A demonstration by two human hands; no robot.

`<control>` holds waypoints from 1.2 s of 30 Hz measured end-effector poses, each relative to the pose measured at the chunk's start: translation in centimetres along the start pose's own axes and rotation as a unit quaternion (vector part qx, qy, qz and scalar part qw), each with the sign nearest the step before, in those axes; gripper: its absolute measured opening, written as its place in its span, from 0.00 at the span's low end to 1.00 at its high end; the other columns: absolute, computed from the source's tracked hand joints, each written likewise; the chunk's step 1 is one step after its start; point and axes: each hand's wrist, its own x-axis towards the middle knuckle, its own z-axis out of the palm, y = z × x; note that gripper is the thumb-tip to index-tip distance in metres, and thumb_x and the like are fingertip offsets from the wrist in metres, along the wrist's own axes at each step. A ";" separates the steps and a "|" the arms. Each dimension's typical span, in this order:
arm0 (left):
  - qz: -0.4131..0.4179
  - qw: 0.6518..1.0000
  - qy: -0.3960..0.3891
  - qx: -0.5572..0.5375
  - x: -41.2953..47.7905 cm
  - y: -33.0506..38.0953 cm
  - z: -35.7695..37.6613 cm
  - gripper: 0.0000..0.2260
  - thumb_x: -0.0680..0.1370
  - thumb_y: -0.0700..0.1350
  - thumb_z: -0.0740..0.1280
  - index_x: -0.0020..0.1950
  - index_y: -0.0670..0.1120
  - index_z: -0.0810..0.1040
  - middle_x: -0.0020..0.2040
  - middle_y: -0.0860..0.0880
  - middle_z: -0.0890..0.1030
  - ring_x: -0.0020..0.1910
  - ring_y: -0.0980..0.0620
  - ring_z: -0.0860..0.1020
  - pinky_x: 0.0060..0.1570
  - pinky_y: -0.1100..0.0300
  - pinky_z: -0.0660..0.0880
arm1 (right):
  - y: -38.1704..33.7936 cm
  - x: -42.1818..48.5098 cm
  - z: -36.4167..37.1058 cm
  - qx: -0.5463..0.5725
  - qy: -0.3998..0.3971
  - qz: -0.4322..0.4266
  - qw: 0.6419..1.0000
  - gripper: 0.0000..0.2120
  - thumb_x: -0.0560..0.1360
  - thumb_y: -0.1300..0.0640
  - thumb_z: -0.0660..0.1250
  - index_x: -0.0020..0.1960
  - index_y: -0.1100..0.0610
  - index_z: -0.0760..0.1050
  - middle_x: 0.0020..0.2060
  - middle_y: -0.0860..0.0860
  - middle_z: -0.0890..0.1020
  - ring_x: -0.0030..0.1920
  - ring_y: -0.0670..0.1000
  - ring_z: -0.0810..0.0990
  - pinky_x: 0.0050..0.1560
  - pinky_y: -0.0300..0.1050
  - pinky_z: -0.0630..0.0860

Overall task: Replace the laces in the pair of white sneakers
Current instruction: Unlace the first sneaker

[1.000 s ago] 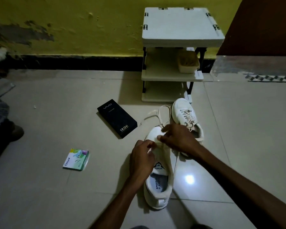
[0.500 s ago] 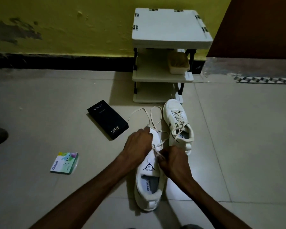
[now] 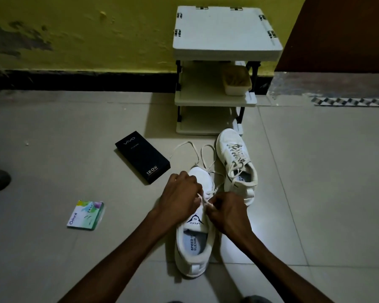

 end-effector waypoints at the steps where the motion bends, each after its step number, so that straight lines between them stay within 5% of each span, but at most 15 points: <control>1: 0.014 0.999 -0.006 0.037 0.0 0.2 0.2 0.13 0.77 0.51 0.62 0.59 0.54 0.80 0.57 0.51 0.78 0.59 0.48 0.71 0.58 0.53 0.63 | 0.1 0.0 0.1 -0.001 -0.001 0.001 1.000 0.11 0.70 0.59 0.70 0.29 0.55 0.75 0.23 0.45 0.72 0.24 0.39 0.69 0.24 0.31 0.63; 8: 0.037 0.997 -0.021 0.063 0.8 0.1 0.1 0.13 0.75 0.51 0.62 0.54 0.51 0.81 0.54 0.50 0.78 0.55 0.47 0.71 0.51 0.54 0.63 | 0.0 0.1 0.0 0.000 -0.004 0.010 1.000 0.16 0.72 0.56 0.71 0.29 0.48 0.71 0.24 0.41 0.73 0.25 0.38 0.71 0.27 0.31 0.68; 13: -0.032 0.995 0.031 0.091 1.6 -0.2 -1.5 0.11 0.78 0.45 0.63 0.56 0.43 0.79 0.56 0.45 0.77 0.55 0.46 0.73 0.52 0.53 0.67 | 0.0 -0.1 -0.3 0.012 -0.004 0.017 1.000 0.09 0.70 0.60 0.71 0.32 0.56 0.75 0.24 0.45 0.73 0.25 0.40 0.71 0.26 0.32 0.67; 17: -0.204 0.957 0.178 -0.105 1.5 -5.0 -2.2 0.07 0.75 0.43 0.68 0.42 0.40 0.81 0.45 0.42 0.79 0.45 0.43 0.78 0.43 0.54 0.70 | 0.1 -0.2 -0.4 0.010 0.000 0.022 1.000 0.13 0.69 0.62 0.71 0.29 0.55 0.72 0.22 0.45 0.70 0.24 0.39 0.72 0.25 0.30 0.66; 19: -0.222 0.939 0.168 -0.203 0.5 -5.4 -1.5 0.03 0.74 0.40 0.68 0.41 0.42 0.79 0.42 0.45 0.80 0.42 0.45 0.79 0.41 0.56 0.72 | 0.0 -0.2 -0.3 0.014 0.001 0.017 1.000 0.18 0.69 0.63 0.71 0.26 0.52 0.68 0.21 0.44 0.69 0.26 0.34 0.73 0.25 0.29 0.66; 24: -0.090 0.961 0.027 -0.260 -0.3 -4.0 -0.5 0.12 0.72 0.36 0.68 0.53 0.48 0.78 0.50 0.49 0.80 0.50 0.49 0.77 0.51 0.52 0.76 | -0.2 -0.2 -0.2 0.009 0.011 -0.004 1.000 0.19 0.69 0.64 0.70 0.26 0.50 0.65 0.21 0.44 0.68 0.28 0.34 0.73 0.26 0.28 0.65; 29: 0.023 0.998 -0.017 -0.059 -0.2 -1.4 -0.1 0.15 0.76 0.47 0.67 0.63 0.53 0.77 0.59 0.51 0.77 0.60 0.48 0.71 0.58 0.54 0.66 | 0.0 -0.1 0.0 0.006 0.011 -0.002 1.000 0.18 0.69 0.61 0.71 0.26 0.52 0.67 0.20 0.44 0.68 0.25 0.38 0.72 0.27 0.30 0.67; 36: 0.080 0.992 0.011 0.098 0.9 0.0 -0.3 0.10 0.77 0.49 0.61 0.51 0.50 0.80 0.51 0.50 0.79 0.55 0.47 0.72 0.48 0.54 0.60 | 0.0 -0.2 0.2 0.000 0.014 -0.001 1.000 0.16 0.71 0.59 0.70 0.29 0.51 0.69 0.22 0.43 0.70 0.24 0.40 0.68 0.28 0.28 0.67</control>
